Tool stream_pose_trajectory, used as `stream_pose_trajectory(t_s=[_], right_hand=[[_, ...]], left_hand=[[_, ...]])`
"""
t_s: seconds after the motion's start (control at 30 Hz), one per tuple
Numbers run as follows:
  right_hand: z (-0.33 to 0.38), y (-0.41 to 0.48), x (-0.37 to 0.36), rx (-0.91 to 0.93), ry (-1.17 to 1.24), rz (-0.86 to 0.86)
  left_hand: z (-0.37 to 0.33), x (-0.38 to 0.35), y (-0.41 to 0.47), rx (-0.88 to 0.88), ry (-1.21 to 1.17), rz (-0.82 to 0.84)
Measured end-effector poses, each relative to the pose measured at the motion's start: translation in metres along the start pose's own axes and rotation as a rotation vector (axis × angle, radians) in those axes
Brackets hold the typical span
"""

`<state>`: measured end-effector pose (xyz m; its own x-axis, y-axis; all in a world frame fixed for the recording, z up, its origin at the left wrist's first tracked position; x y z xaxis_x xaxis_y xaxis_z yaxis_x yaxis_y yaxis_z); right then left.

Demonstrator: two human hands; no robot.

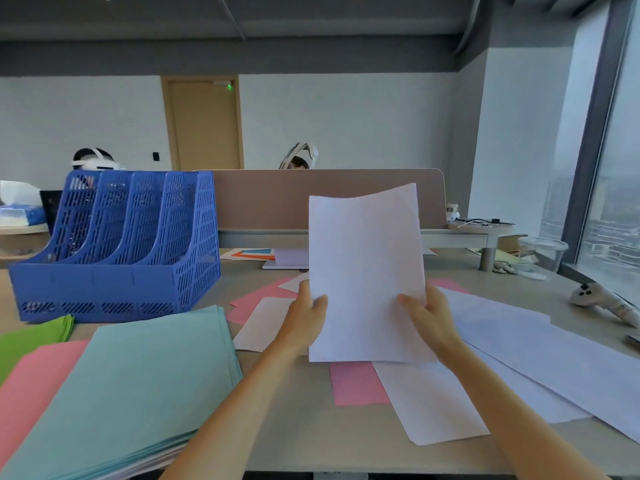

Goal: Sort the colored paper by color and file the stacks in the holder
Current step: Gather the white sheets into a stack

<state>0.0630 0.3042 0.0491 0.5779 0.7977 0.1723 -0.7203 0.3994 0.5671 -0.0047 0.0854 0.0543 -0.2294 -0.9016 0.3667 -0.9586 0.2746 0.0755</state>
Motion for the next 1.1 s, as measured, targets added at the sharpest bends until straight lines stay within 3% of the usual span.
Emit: stream_pose_trajectory(t_s=[0.27, 0.43, 0.6, 0.77, 0.9, 1.0, 1.1], right_hand=[[-0.005, -0.002, 0.0, 0.04, -0.067, 0.01], [0.01, -0.008, -0.006, 0.04, -0.045, 0.037], [0.049, -0.012, -0.046, 0.046, 0.064, 0.13], [0.103, -0.038, -0.127, 0.079, 0.188, 0.368], [0.116, -0.058, -0.189, -0.09, 0.254, 0.509], [0.114, -0.074, -0.221, -0.224, 0.08, 0.638], [0.098, -0.081, -0.24, -0.2, -0.247, 0.736]], left_hand=[[0.026, -0.01, 0.012, 0.15, -0.04, -0.032], [0.01, 0.01, -0.009, 0.091, -0.086, -0.05], [0.001, 0.075, -0.042, 0.079, -0.186, -0.147], [0.027, 0.163, -0.084, 0.196, -0.211, -0.253], [0.056, 0.232, -0.126, 0.197, -0.188, -0.395], [0.083, 0.276, -0.149, 0.216, -0.257, -0.502], [0.106, 0.3, -0.165, 0.263, -0.31, -0.554]])
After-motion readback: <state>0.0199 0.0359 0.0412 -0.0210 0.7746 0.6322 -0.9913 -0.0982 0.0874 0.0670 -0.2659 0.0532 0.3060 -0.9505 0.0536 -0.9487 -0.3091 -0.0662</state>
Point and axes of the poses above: each hand's wrist, its own y-axis towards the middle knuckle, its own x-axis out of the back of the hand, z = x × y, the point moved 6 cm from there along y, towards the middle knuckle, and after that the axes turned 12 degrees about x, right-handed, at the moved point
